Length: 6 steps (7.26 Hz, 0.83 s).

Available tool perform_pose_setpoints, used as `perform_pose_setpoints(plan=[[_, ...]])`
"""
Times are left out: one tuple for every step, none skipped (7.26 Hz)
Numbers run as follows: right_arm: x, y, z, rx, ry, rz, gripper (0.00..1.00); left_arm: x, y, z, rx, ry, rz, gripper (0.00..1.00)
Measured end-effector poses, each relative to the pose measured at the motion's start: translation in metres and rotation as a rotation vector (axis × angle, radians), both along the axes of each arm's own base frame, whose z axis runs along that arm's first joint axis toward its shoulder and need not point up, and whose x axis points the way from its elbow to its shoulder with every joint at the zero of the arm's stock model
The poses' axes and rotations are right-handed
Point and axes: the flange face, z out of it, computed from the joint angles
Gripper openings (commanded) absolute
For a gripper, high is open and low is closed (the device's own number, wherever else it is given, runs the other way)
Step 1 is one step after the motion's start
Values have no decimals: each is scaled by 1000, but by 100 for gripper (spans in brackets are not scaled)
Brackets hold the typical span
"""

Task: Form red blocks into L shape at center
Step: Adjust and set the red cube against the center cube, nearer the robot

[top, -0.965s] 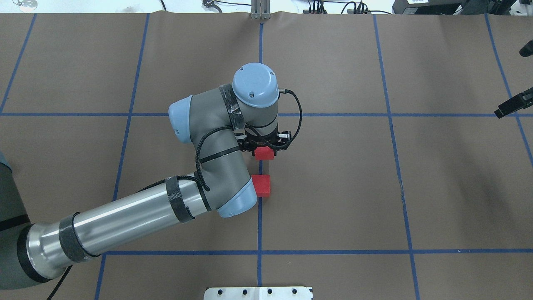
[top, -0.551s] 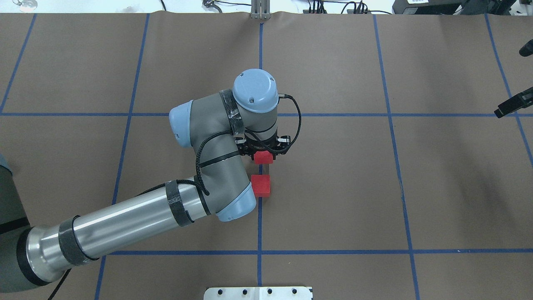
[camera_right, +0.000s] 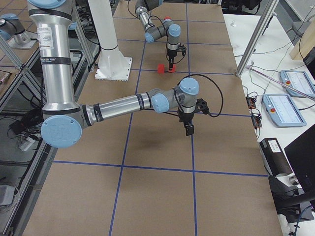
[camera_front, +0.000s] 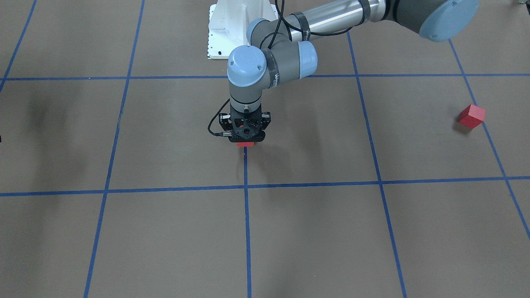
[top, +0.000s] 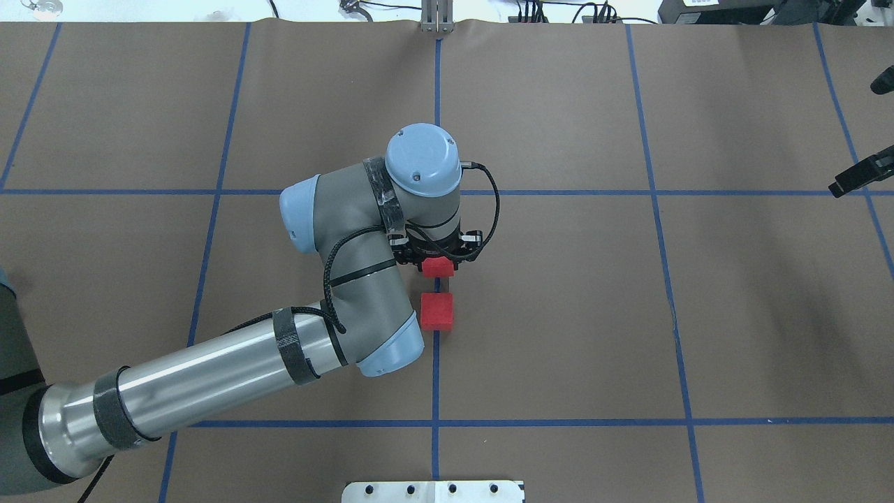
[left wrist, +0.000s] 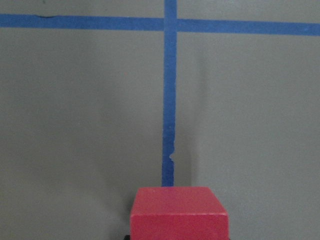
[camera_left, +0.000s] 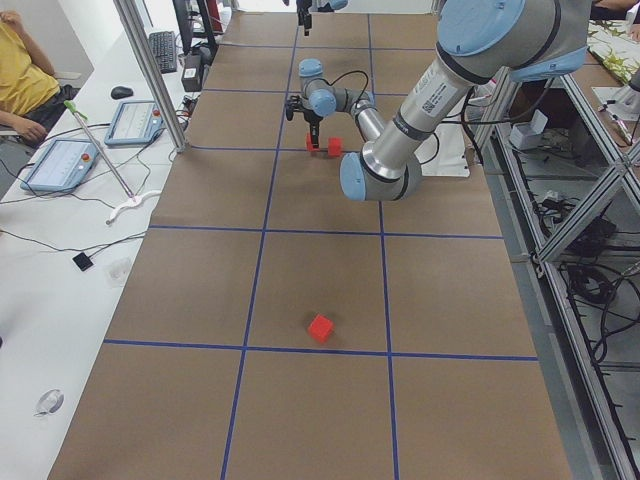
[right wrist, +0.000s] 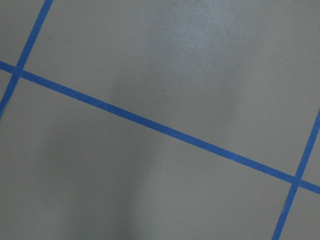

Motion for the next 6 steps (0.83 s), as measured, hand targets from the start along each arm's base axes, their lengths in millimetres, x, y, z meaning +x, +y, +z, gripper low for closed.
perform_pose_setpoints(plan=[[0, 0, 0, 0, 0, 0, 100, 1, 1, 0, 3, 0, -7, 18], [0, 0, 0, 0, 0, 0, 100, 2, 3, 0, 7, -1, -16, 18], [0, 0, 0, 0, 0, 0, 100, 4, 5, 0, 12, -4, -22, 18], [0, 0, 0, 0, 0, 0, 100, 6, 8, 0, 20, -6, -25, 18], [0, -1, -1, 1, -1, 0, 100, 8, 13, -2, 28, -5, -25, 18], [0, -1, -1, 2, -1, 1, 100, 9, 17, -4, 34, -3, -25, 18]])
